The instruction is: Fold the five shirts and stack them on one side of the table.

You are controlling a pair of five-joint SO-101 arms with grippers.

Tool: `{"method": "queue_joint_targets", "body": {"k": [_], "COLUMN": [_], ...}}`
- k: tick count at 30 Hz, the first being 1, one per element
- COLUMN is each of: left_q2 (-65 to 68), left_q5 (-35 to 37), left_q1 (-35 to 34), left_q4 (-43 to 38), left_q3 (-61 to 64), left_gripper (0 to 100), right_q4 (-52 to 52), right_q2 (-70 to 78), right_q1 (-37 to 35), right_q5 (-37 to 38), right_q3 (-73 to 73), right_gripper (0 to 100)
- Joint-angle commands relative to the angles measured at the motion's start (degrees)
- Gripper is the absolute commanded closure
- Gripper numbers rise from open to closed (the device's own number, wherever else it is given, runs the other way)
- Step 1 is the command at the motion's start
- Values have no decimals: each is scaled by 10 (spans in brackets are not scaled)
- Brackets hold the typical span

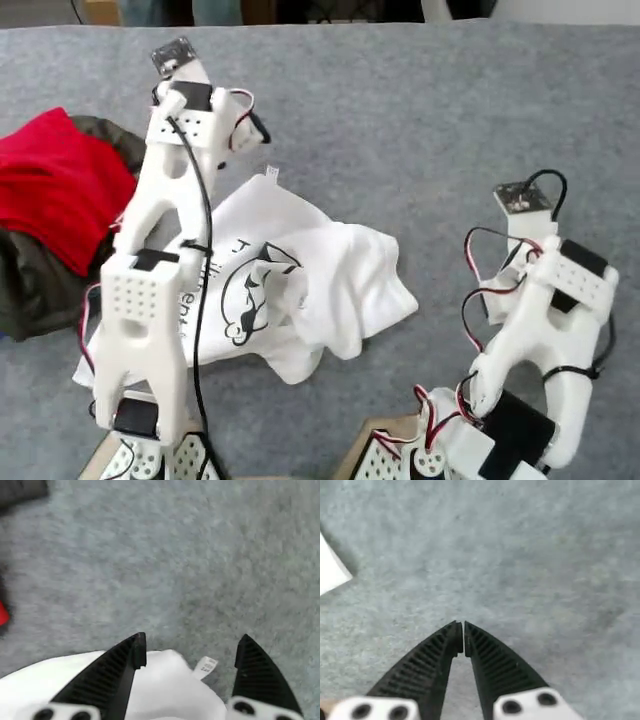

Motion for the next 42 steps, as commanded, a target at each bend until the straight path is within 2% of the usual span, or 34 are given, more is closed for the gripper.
{"method": "queue_joint_targets", "body": {"k": [1, 9, 14, 19, 25, 27, 30, 34, 38, 42], "left_q2": [37, 120, 127, 127, 129, 134, 135, 135, 135, 135], "left_q5": [8, -37, -91, -120, -125, -138, -171, -181, -177, -177], "left_q1": [28, 43, 42, 22, -42, -63, -92, -126, -165, -184], "left_q4": [13, 108, 141, 158, 158, 158, 158, 157, 152, 155], "left_q3": [-48, -122, -204, -303, -337, -337, -336, -336, -336, -336], "left_gripper": [727, 777, 980, 969, 970, 970, 968, 968, 970, 970], "right_q4": [-25, -27, -18, 11, 18, 18, 12, -22, -51, -82], "right_q2": [-2, -6, -7, -7, -2, -2, -1, 0, 42, 145], "right_q1": [-21, -25, -53, -142, -237, -265, -307, -349, -384, -401], "right_q5": [-21, -30, -30, -38, -136, -165, -210, -253, -259, -259], "right_q3": [16, 16, 9, 3, -29, -40, -46, -45, -54, -85], "right_gripper": [985, 985, 985, 984, 982, 945, 834, 734, 748, 781]}}
